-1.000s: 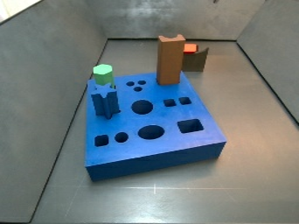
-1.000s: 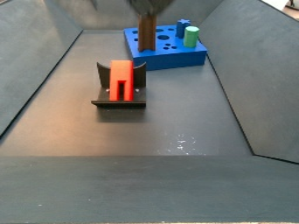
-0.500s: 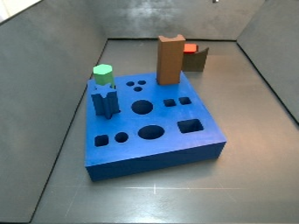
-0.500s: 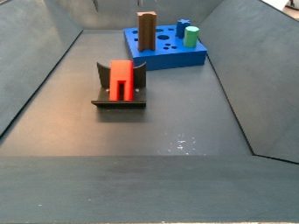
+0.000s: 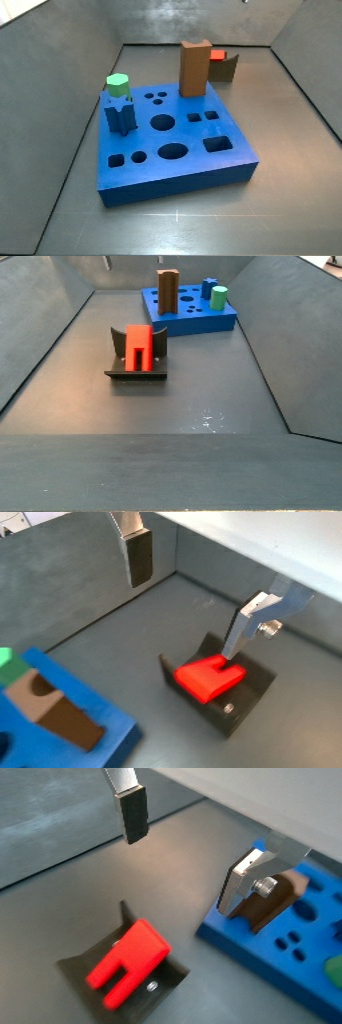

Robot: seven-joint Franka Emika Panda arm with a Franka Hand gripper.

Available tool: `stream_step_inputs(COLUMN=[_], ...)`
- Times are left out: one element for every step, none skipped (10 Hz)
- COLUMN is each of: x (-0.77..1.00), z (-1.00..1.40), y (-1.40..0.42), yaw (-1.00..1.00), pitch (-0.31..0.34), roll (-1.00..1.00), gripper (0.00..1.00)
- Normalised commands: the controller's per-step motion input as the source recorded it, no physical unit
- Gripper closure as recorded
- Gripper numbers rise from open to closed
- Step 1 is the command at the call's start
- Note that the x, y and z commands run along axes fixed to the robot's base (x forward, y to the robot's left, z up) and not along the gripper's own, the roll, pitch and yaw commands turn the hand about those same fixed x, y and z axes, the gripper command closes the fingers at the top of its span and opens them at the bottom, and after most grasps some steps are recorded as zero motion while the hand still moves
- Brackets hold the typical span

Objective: Pick up the square-circle object. Move up. Place the square-circle object on the fixture. Regrasp the square-circle object. Rotate the square-circle object. Move to above the board. Insert the square-circle object.
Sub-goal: Regrasp the square-circle object.

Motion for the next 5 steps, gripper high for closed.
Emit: stream_step_inputs(x=[-0.02,-0.01,0.00,0.01,0.02], z=[0.00,0.01,0.01,0.01,-0.01], y=[-0.02,-0.02,-0.02,-0.02,-0.02], yaw=[0.03,0.04,0.04,0.04,0.04], pitch=[-0.007,-0.004,-0.001,0.006,0.011], roll=[1.00,1.00,1.00,1.00,1.00], gripper=[0.00,0.00,0.00,0.00,0.00])
